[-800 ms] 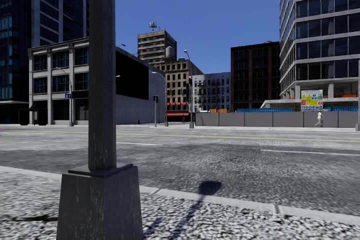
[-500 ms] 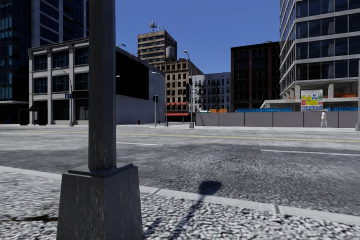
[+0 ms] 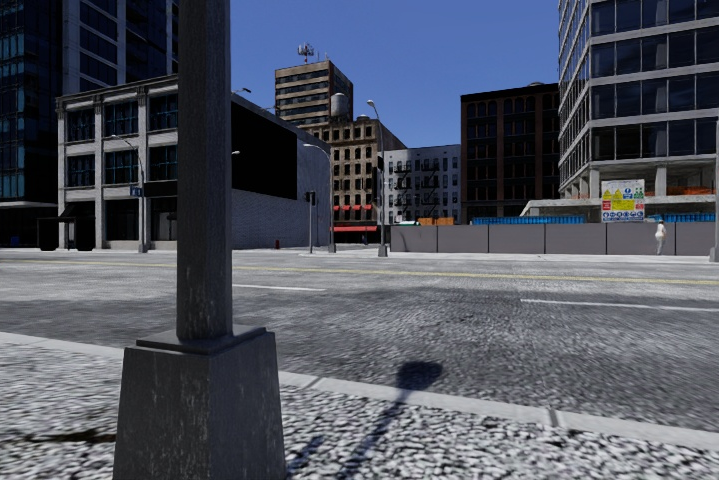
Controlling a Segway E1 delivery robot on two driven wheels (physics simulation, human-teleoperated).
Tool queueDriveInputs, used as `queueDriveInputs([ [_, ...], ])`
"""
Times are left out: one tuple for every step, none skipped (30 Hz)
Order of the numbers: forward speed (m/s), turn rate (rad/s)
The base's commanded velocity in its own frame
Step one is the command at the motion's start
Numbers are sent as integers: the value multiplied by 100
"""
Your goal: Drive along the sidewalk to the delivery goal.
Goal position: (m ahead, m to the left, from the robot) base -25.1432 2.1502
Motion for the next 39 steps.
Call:
queueDriveInputs([
  [0,0],
  [0,0],
  [0,0],
  [0,0],
  [0,0],
  [0,0],
  [-4,0],
  [-4,0],
  [-10,0],
  [-23,0],
  [-31,0],
  [-31,0],
  [-37,0],
  [-38,-2],
  [-39,-26],
  [-39,-32],
  [-39,-32],
  [-39,-34],
  [-40,-35],
  [-40,-35],
  [-40,-35],
  [-40,-35],
  [-40,-35],
  [-40,-35],
  [-40,-35],
  [-40,-35],
  [-40,-35],
  [-40,-35],
  [-40,-35],
  [-40,-35],
  [-40,-41],
  [-40,-41],
  [-41,-53],
  [-41,-57],
  [-41,-58],
  [-41,-58],
  [-41,-58],
  [-41,-58],
  [-42,-58],
])
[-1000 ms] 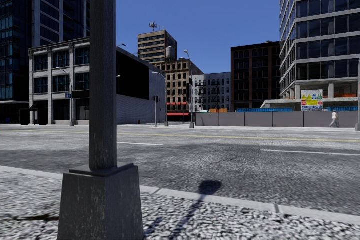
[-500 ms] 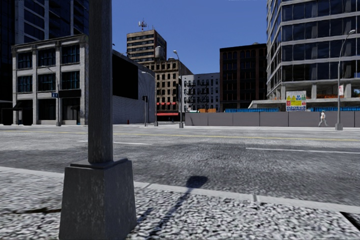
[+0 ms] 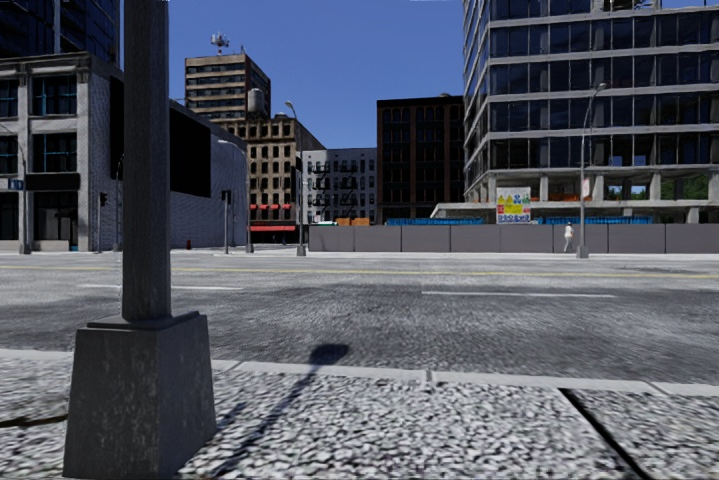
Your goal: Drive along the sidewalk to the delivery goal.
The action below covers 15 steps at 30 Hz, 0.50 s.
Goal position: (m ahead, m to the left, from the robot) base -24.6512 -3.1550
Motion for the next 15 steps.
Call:
queueDriveInputs([
  [-44,-58],
  [-44,-58],
  [-44,-58],
  [-44,-58],
  [-44,-58],
  [-44,-58],
  [-44,-58],
  [0,0],
  [0,0],
  [0,0],
  [0,0],
  [0,0],
  [0,0],
  [0,0],
  [0,0],
])
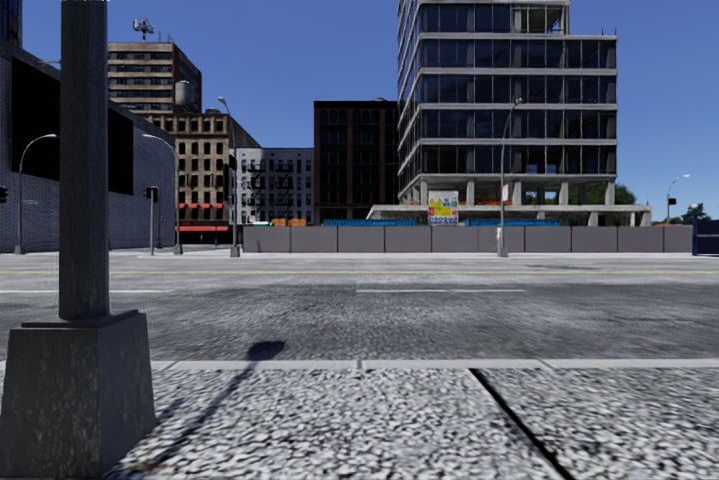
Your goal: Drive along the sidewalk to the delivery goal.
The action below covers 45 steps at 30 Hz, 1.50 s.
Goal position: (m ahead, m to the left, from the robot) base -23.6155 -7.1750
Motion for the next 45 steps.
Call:
queueDriveInputs([
  [0,0],
  [0,0],
  [0,0],
  [0,0],
  [0,0],
  [0,0],
  [0,0],
  [0,0],
  [0,0],
  [0,0],
  [0,-19],
  [2,-38],
  [2,-38],
  [36,-52],
  [61,-57],
  [81,-59],
  [92,-60],
  [92,-60],
  [98,-60],
  [104,-60],
  [110,-60],
  [110,-60],
  [114,-60],
  [116,-60],
  [120,-60],
  [125,-60],
  [125,-60],
  [129,-61],
  [133,-61],
  [140,-61],
  [140,-61],
  [151,-61],
  [155,-61],
  [156,-62],
  [156,-65],
  [156,-65],
  [158,-67],
  [162,-68],
  [167,-68],
  [167,-68],
  [168,-70],
  [169,-79],
  [165,-83],
  [162,-84],
  [162,-84],
])
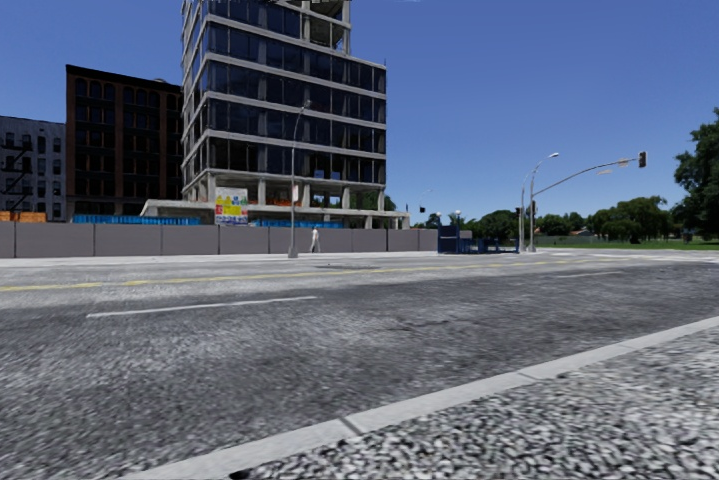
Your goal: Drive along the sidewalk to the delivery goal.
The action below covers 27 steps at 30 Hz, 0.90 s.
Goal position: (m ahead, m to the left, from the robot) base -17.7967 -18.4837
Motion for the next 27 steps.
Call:
queueDriveInputs([
  [162,-86],
  [161,-95],
  [161,-101],
  [161,-109],
  [161,-109],
  [160,-112],
  [160,-112],
  [160,-112],
  [160,-112],
  [160,-112],
  [160,-112],
  [160,-112],
  [160,-113],
  [160,-113],
  [160,-113],
  [160,-113],
  [160,-113],
  [160,-113],
  [160,-113],
  [160,-113],
  [160,-113],
  [160,-106],
  [160,-106],
  [160,-87],
  [160,-74],
  [160,-30],
  [160,-24],
])
